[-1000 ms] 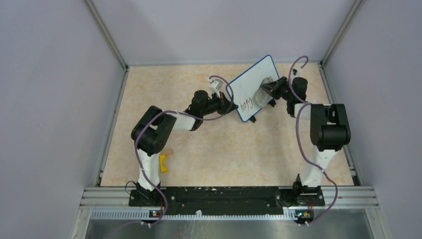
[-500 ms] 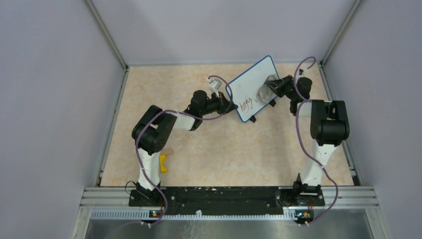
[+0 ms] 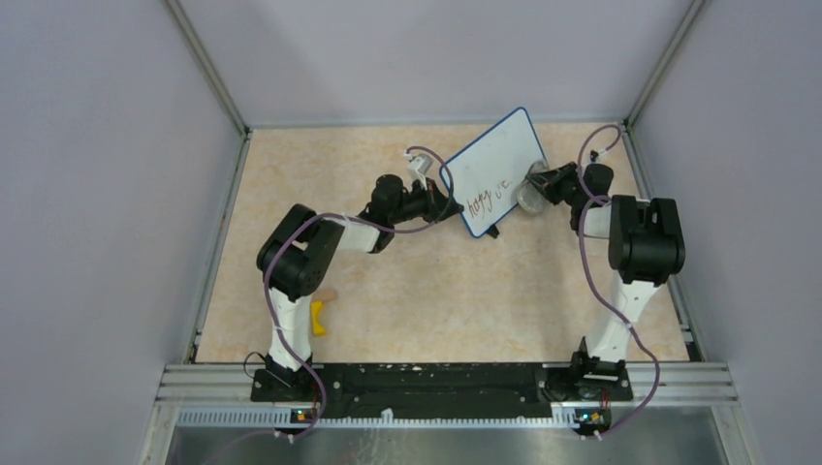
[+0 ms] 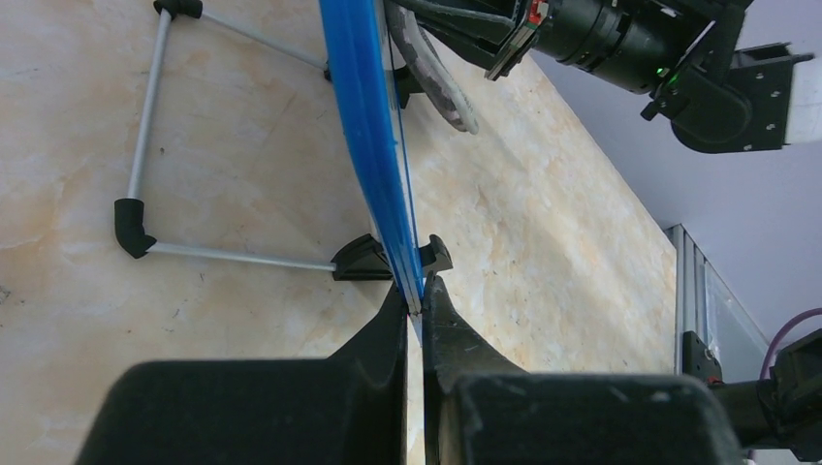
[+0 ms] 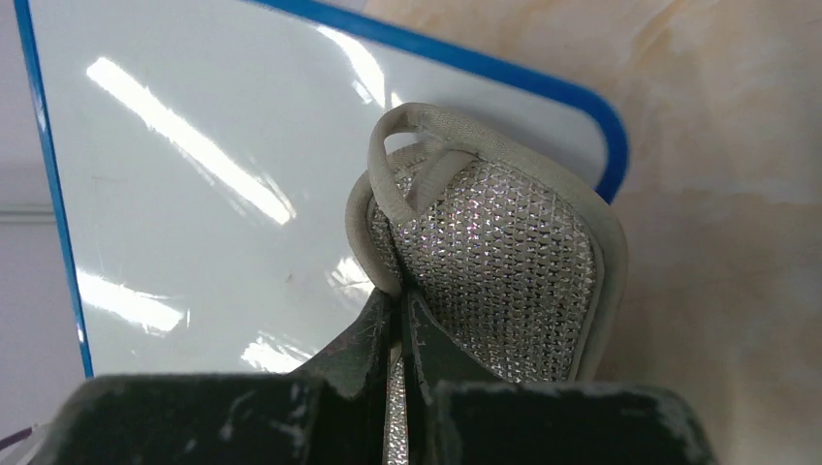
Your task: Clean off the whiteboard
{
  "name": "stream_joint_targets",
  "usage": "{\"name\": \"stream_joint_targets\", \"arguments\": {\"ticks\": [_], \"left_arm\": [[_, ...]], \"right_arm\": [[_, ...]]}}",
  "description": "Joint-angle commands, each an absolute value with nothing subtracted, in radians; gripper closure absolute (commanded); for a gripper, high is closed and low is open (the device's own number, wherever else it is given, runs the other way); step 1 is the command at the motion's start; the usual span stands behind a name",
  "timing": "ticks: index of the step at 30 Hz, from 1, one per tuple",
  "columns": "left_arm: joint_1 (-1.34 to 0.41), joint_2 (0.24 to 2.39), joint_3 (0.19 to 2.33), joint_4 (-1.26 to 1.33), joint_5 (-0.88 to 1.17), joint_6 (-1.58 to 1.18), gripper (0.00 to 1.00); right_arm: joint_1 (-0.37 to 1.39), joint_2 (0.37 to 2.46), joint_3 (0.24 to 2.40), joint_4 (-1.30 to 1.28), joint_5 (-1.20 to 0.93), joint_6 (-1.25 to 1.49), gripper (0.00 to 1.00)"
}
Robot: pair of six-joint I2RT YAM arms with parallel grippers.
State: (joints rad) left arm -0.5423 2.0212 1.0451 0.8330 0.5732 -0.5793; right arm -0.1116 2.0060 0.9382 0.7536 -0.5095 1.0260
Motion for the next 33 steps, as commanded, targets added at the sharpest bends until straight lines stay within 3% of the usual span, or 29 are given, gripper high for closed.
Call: {"name": "stream_joint_targets", "arguments": {"ticks": [1, 6, 12, 22, 33], "left_arm": [[-0.551, 2.077, 1.059, 0.720, 0.620, -0.533, 1.00], [-0.551, 2.077, 1.066, 0.702, 0.620, -0.531, 1.00], [-0.549, 2.067, 1.065, 0.691, 0.618, -0.529, 1.00], [-0.548, 2.072, 1.066, 0.691, 0.628, -0.531, 1.00], [-0.547, 2.075, 1.061, 0.693, 0.632, -0.542, 1.00]], "right_arm": [[0.034, 1.884, 0.993, 0.646, -0.526, 0.950, 1.00], [0.091, 1.847, 1.039, 0.688, -0.520, 0.976, 1.00], [0.038, 1.933, 1.086, 0.705, -0.519, 1.021, 1.00], [-0.109, 2.053, 0.890, 0.811, -0.546, 1.050, 1.00], [0.007, 1.911, 0.923, 0.737, -0.541, 1.012, 1.00]]}}
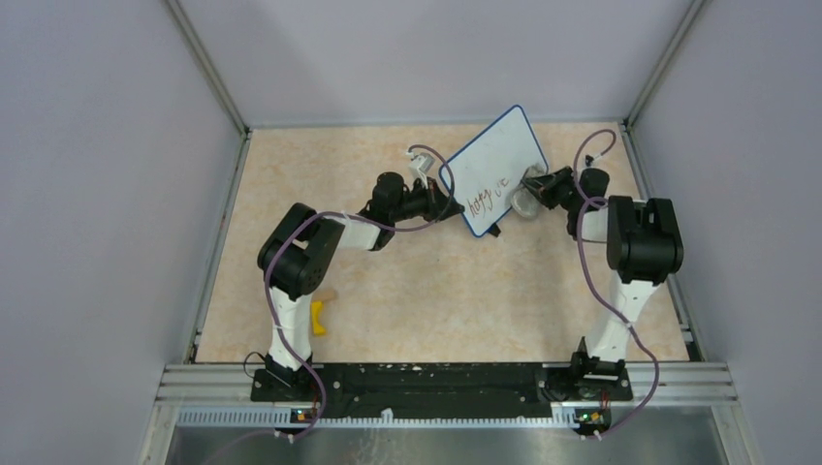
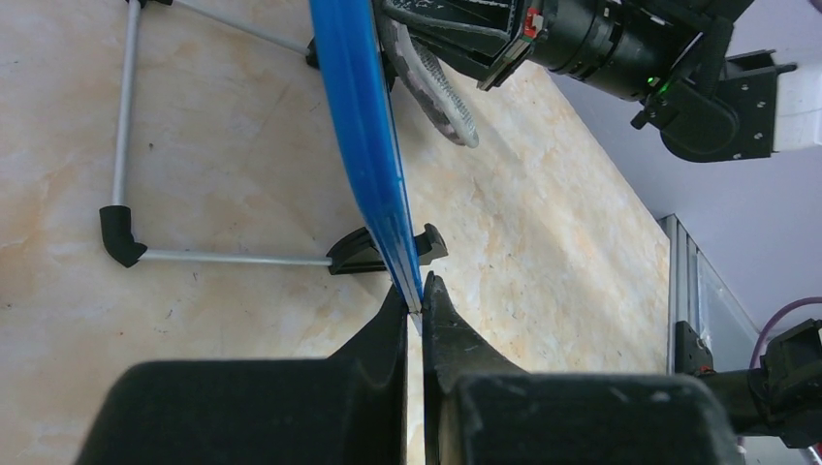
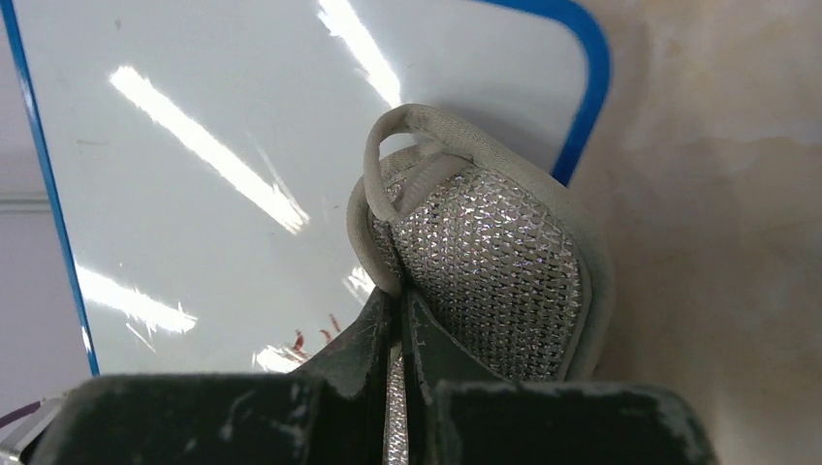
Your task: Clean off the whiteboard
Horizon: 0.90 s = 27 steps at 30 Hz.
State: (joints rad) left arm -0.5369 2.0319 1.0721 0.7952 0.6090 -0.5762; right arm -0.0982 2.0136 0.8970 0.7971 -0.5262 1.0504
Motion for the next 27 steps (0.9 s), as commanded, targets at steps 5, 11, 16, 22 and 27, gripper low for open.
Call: {"name": "stream_joint_targets", "arguments": {"ticks": [5, 11, 16, 22, 27], "left_arm": [[-0.548, 2.078, 1.069, 0.696, 0.635, -0.553, 1.00], [-0.548, 2.065, 1.064, 0.693, 0.633, -0.552, 1.00], [-0.547, 2.054, 1.052, 0.693, 0.632, -0.549, 1.00], [-0.548, 2.058, 1.046, 0.699, 0.636, -0.552, 1.00], [-0.548, 2.062, 1.048, 0.698, 0.636, -0.554, 1.00]], "right_arm": [[0.118, 1.839, 0.934, 0.764, -0.536, 1.051, 1.00], [0.099, 1.902, 0.903, 0.829, -0.546, 1.079, 1.00], [0.017, 2.014, 0.798, 0.949, -0.555, 1.104, 1.00], [-0.063, 2.065, 0.753, 0.952, -0.568, 1.073, 1.00], [-0.031, 2.018, 0.789, 0.921, -0.571, 1.076, 1.00]]}}
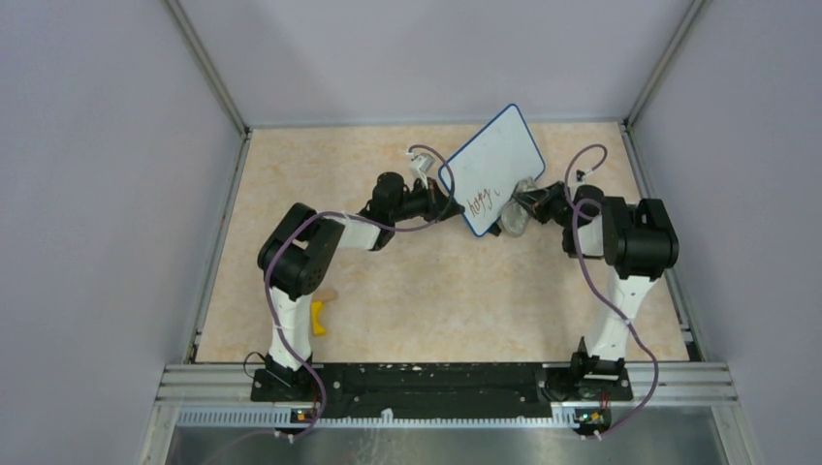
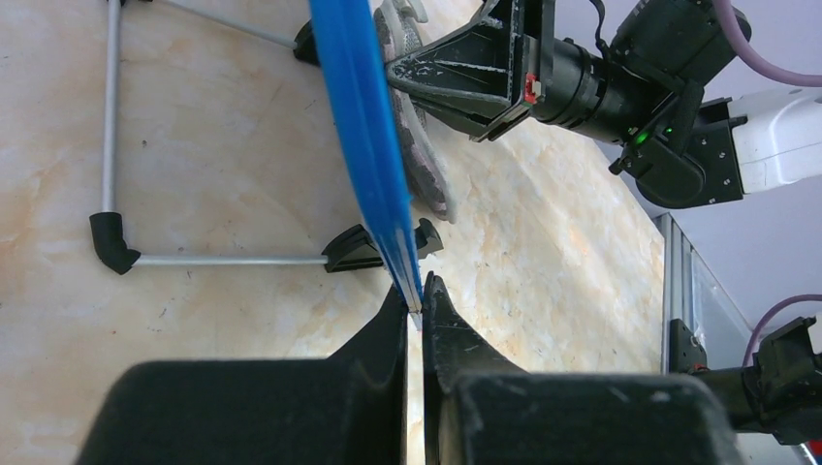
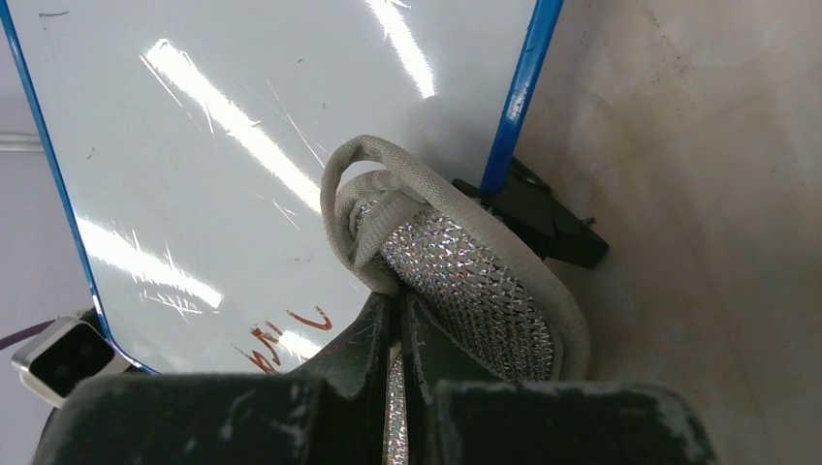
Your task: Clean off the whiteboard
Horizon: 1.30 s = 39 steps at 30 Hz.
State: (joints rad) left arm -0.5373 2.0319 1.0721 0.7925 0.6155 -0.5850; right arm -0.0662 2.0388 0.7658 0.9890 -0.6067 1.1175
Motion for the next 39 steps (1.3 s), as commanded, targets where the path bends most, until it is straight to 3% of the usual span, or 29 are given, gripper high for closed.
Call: {"name": "stream_joint_targets", "arguments": {"ticks": [1, 11, 26, 39], "left_arm": [[-0.547, 2.061, 1.049, 0.697, 0.635, -0.552, 1.00], [-0.548, 2.058, 1.058, 0.683, 0.630, -0.547, 1.00], [-0.548, 2.048, 1.047, 0.689, 0.632, -0.543, 1.00], [-0.548, 2.055, 1.058, 0.684, 0.634, -0.541, 1.00]], "right_arm": [[-0.019, 1.999, 0.798, 0.908, -0.570, 1.077, 1.00], [0.183, 1.836, 0.882, 0.848, -0.537, 1.106, 1.00], [0.020, 2.005, 0.695, 1.007, -0.560, 1.122, 1.00], [0.226, 1.831, 0.824, 0.872, -0.514, 1.117, 1.00]]}}
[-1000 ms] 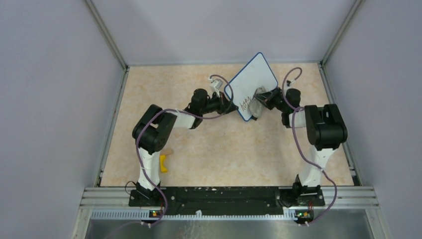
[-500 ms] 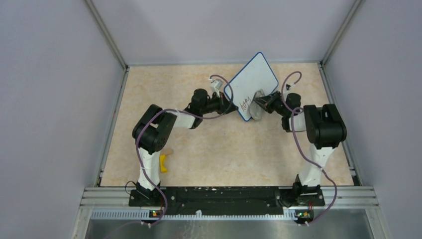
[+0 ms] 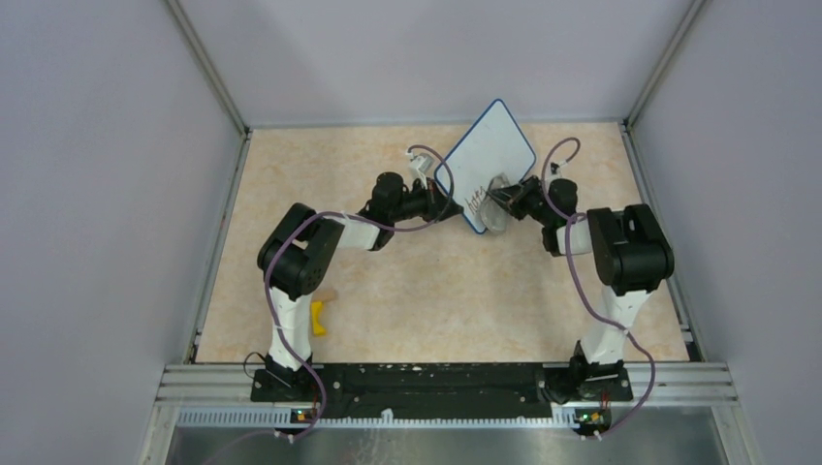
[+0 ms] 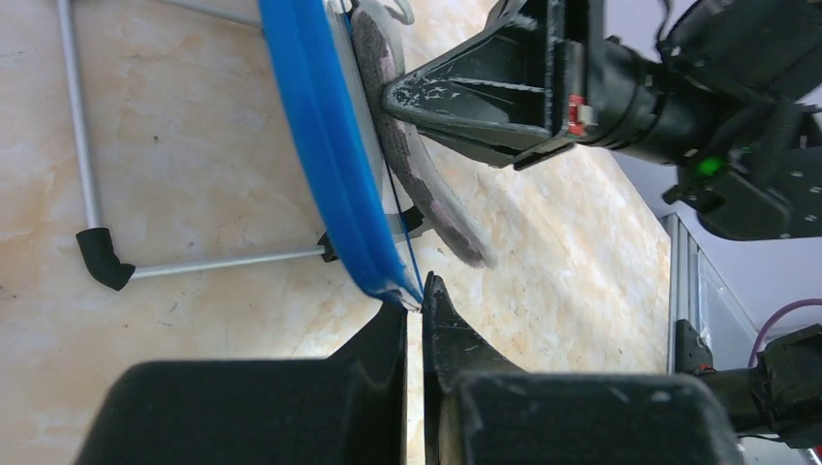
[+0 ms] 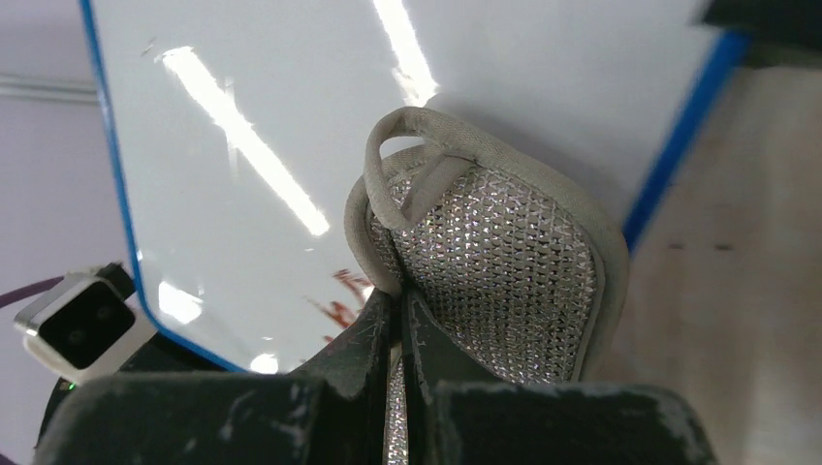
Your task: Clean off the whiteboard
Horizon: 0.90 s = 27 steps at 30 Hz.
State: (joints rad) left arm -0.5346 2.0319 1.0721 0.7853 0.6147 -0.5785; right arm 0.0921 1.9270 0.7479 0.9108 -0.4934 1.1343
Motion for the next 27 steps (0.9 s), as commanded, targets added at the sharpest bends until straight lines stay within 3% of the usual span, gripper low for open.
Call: {"name": "stream_joint_targets", "arguments": {"ticks": [1, 8, 21, 27], "left_arm": [[-0.547, 2.057, 1.058, 0.684, 0.634, -0.541, 1.00], [-0.547, 2.055, 1.057, 0.686, 0.635, -0.545, 1.00], [-0.545, 2.046, 1.048, 0.690, 0.638, -0.538, 1.00], [-0.544, 2.046, 1.049, 0.689, 0.637, -0.538, 1.00]], "right_arm": [[0.241, 1.819, 0.836, 0.863, -0.512, 1.112, 1.00], [0.249, 1.817, 0.849, 0.803, -0.495, 1.073, 1.00], [0.076, 1.936, 0.624, 0.960, -0.552, 1.081, 1.00], [0.132, 1.903, 0.673, 0.938, -0.544, 1.098, 1.00]]}}
